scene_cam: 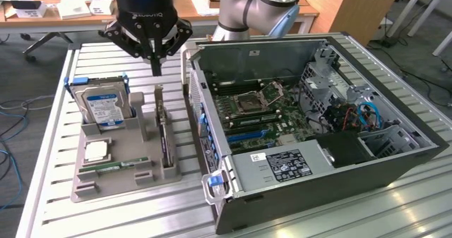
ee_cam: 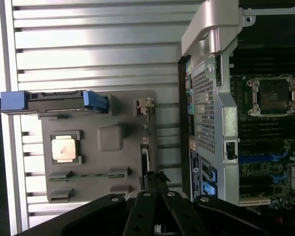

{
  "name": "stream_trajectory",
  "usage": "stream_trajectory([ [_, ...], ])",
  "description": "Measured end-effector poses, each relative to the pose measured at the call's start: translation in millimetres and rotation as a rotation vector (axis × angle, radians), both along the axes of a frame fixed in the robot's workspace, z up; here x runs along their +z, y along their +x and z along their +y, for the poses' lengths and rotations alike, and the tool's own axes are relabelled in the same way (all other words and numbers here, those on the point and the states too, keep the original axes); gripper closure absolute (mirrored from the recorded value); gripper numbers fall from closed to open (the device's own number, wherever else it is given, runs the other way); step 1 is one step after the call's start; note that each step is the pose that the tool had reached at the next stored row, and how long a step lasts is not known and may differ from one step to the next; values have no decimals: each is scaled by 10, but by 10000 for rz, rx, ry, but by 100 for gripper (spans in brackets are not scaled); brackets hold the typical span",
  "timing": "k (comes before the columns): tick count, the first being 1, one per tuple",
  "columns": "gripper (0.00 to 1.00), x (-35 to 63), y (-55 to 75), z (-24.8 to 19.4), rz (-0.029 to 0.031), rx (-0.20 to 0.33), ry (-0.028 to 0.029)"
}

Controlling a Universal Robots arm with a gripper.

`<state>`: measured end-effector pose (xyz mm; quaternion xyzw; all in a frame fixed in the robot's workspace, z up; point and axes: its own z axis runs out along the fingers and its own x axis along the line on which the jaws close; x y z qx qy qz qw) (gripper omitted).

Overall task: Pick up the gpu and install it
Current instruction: 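Reach for the gpu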

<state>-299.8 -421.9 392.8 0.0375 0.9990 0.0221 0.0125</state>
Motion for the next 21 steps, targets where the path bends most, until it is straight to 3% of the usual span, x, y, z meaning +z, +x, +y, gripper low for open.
stream_trajectory([
  [4, 89, 0, -2, -76, 0, 1, 0],
  [8, 89, 0, -5, -120, 0, 1, 0],
  [21, 89, 0, -43, -133, -1, 1, 0],
])
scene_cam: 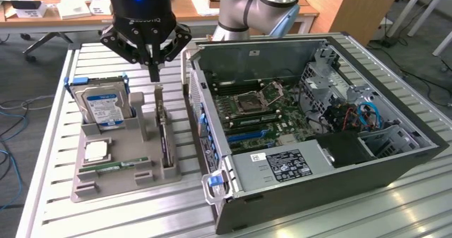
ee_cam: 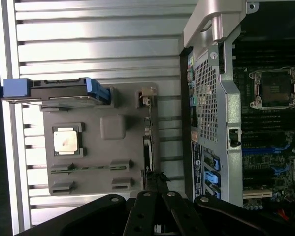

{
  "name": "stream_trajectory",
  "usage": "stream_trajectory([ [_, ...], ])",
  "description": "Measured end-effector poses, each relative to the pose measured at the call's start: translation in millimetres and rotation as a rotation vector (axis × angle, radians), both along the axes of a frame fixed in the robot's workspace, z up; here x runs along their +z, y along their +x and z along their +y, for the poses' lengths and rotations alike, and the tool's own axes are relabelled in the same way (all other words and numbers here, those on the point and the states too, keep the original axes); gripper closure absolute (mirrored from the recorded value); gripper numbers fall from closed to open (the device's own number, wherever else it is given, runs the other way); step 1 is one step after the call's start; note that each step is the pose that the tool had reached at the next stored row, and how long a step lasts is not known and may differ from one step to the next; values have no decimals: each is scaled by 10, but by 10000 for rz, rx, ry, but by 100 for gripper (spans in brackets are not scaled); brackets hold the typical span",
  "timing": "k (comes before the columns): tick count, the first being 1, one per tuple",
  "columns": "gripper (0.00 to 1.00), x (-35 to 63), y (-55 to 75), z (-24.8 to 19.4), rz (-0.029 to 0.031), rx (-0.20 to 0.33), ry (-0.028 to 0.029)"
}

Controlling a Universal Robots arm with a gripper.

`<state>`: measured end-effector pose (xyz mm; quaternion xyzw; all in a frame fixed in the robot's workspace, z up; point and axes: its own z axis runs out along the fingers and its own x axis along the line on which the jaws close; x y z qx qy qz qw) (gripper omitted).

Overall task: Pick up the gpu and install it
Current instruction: 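Reach for the gpu, then pick up the gpu and move the gpu toward the slot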

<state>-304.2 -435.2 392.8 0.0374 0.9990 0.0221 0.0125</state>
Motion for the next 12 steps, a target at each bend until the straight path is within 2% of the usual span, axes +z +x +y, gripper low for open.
stream_trajectory([
  [12, 89, 0, -1, 0, 0, 0, -1],
])
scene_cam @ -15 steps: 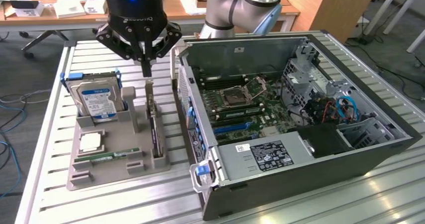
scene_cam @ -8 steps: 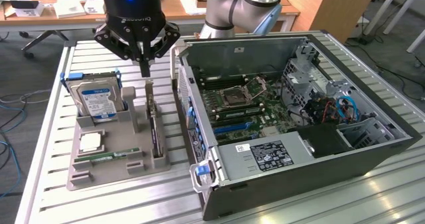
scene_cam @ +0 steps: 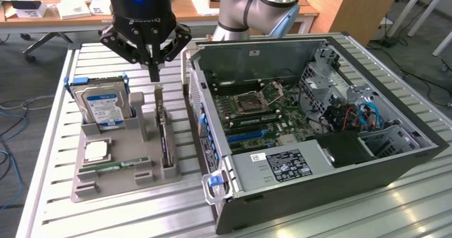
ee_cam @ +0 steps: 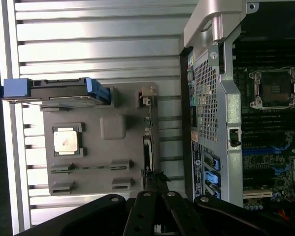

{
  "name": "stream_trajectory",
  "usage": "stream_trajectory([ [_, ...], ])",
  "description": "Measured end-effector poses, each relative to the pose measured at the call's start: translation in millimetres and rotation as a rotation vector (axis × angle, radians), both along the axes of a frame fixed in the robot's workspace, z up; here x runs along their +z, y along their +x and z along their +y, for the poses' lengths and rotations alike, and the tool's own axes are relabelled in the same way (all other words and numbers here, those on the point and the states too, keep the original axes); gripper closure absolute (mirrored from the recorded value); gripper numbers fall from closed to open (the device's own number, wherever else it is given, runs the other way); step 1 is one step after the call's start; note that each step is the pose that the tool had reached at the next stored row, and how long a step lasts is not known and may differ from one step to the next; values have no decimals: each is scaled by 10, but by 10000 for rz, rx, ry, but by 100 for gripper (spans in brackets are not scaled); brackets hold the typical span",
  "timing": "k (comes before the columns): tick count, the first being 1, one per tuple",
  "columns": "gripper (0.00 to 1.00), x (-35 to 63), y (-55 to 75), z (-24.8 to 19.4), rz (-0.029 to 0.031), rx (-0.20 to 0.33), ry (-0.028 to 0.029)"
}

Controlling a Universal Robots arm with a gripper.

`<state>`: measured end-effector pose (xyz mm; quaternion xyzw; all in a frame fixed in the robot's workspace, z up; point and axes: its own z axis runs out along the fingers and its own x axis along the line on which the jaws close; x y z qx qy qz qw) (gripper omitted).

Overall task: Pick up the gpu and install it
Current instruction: 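Pick up the gpu and move the gpu toward the slot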

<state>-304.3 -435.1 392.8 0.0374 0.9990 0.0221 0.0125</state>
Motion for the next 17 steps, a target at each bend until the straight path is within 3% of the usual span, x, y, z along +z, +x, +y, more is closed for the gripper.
stream_trajectory([
  [3, 89, 0, 0, 0, 0, 0, 1],
  [5, 77, 0, 0, 0, 0, 0, 0],
  [6, 77, 0, 0, 0, 0, 0, 0],
  [10, 58, 0, 0, 0, 1, 0, 0],
  [17, 58, 0, 0, 0, 1, -1, 0],
])
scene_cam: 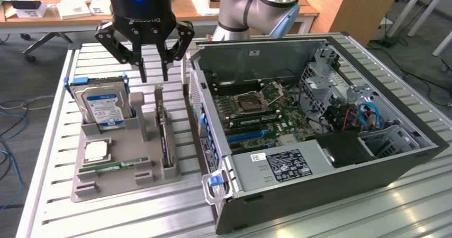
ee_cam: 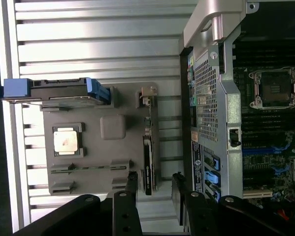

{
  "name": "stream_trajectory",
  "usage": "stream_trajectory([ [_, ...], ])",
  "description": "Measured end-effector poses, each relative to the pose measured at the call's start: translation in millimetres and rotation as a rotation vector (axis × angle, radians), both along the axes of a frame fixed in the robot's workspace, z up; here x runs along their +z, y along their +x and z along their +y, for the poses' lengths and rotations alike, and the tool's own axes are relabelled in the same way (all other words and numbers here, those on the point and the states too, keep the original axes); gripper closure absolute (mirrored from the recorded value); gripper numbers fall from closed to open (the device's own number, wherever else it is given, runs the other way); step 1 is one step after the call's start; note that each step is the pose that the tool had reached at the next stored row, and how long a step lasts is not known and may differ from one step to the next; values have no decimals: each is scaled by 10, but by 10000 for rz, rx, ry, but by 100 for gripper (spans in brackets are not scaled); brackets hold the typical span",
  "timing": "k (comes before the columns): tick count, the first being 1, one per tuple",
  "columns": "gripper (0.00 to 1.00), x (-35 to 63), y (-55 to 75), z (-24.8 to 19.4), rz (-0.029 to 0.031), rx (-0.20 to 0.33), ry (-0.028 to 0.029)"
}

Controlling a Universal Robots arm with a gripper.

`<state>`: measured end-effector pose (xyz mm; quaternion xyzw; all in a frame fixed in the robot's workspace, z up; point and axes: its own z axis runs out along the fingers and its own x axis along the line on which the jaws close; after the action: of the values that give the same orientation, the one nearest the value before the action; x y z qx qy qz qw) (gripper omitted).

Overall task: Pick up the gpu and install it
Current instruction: 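Pick up the gpu and move the gpu toward the slot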

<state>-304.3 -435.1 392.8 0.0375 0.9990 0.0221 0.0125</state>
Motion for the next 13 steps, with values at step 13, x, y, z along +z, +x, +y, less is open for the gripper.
stream_trajectory([
  [13, 58, -160, 0, 0, -1, 0, 1],
])
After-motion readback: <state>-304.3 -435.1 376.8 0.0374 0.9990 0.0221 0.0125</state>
